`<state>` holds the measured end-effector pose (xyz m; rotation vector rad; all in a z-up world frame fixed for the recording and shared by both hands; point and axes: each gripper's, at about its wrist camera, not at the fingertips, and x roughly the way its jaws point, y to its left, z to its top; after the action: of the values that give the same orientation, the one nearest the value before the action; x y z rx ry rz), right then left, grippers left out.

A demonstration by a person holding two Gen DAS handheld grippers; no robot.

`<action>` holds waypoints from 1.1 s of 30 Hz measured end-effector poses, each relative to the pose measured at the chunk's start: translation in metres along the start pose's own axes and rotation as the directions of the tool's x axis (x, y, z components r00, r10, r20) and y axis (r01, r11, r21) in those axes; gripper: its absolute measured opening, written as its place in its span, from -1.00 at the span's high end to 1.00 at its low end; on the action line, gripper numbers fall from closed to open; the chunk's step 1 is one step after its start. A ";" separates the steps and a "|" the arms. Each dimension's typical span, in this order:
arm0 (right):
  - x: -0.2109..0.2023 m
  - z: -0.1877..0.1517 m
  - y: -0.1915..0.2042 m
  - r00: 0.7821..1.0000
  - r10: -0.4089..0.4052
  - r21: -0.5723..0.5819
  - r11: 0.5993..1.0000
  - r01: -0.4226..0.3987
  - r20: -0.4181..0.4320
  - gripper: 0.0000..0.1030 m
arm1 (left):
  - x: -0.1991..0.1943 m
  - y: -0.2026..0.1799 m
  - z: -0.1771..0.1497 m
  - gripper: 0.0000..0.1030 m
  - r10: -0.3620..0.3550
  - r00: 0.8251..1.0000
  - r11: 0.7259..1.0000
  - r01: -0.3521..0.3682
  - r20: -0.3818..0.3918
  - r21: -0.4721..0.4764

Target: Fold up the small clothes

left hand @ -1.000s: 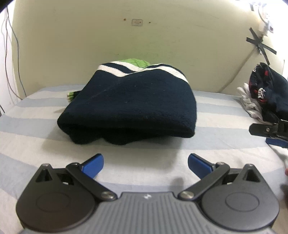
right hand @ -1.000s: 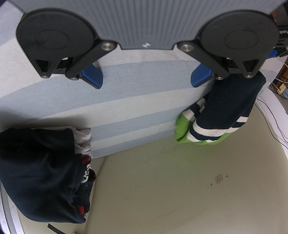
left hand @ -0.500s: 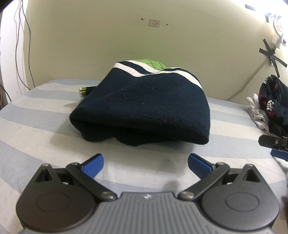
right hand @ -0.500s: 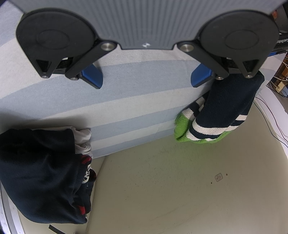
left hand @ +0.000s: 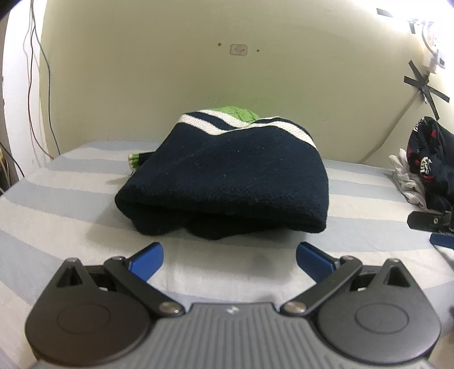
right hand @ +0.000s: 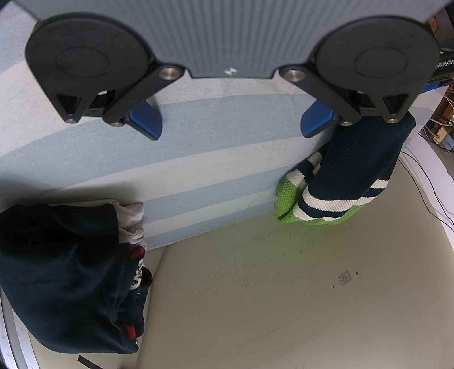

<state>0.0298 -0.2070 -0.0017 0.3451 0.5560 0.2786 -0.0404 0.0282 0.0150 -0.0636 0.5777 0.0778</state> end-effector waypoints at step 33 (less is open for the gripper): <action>0.000 -0.001 -0.001 1.000 0.007 0.009 1.000 -0.007 0.003 -1.00 | -0.004 -0.009 0.000 -1.00 0.015 1.000 0.999 -0.016 0.022 0.034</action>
<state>0.0293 -0.2074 -0.0023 0.3561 0.5530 0.2821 -0.0433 0.0190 0.0175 -0.0253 0.5581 0.0837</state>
